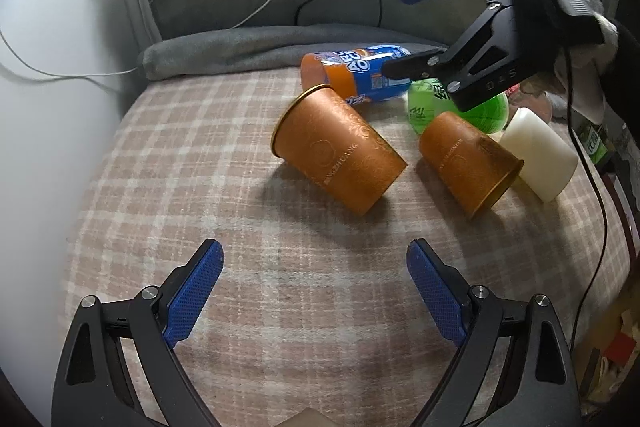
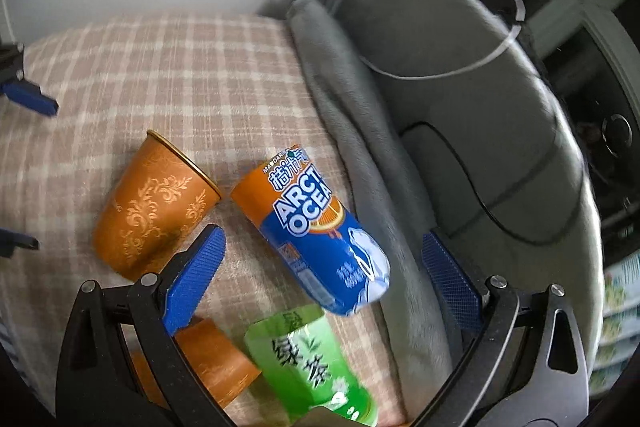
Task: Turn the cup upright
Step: 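Move the right gripper down onto the lying blue-and-orange Arctic Ocean can, then close the right gripper on the can and lift it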
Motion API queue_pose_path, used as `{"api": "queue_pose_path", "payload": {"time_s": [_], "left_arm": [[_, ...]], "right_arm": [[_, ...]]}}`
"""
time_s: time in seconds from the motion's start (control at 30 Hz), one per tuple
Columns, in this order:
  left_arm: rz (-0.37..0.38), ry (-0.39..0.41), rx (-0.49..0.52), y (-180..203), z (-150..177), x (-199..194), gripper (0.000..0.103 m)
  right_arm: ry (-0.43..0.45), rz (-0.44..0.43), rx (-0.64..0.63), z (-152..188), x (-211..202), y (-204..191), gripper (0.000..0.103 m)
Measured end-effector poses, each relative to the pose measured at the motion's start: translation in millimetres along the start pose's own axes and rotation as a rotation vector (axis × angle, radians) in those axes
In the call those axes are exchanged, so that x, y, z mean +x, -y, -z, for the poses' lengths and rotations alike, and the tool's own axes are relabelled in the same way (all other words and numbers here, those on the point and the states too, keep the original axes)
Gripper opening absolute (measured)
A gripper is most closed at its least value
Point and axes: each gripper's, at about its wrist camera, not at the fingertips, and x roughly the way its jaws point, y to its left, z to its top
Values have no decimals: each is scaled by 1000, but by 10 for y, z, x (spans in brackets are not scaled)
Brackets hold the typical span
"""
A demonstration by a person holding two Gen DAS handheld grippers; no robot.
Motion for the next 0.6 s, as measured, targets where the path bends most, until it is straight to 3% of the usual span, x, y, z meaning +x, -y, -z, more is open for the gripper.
{"api": "queue_pose_path", "payload": {"time_s": [0.33,0.5,0.6], "left_arm": [[-5,-38,-18,-110,9,104,93],[0,-48,-27,-142,6,131,93],[-4,-52,-31,-157,5,145,93]], "right_arm": [[-101,-30,-182,-168,515,-148,92],[-127,-27,-203,-212,754,-199,90],[-141,-22,-216,-190,855,-236,84]]}}
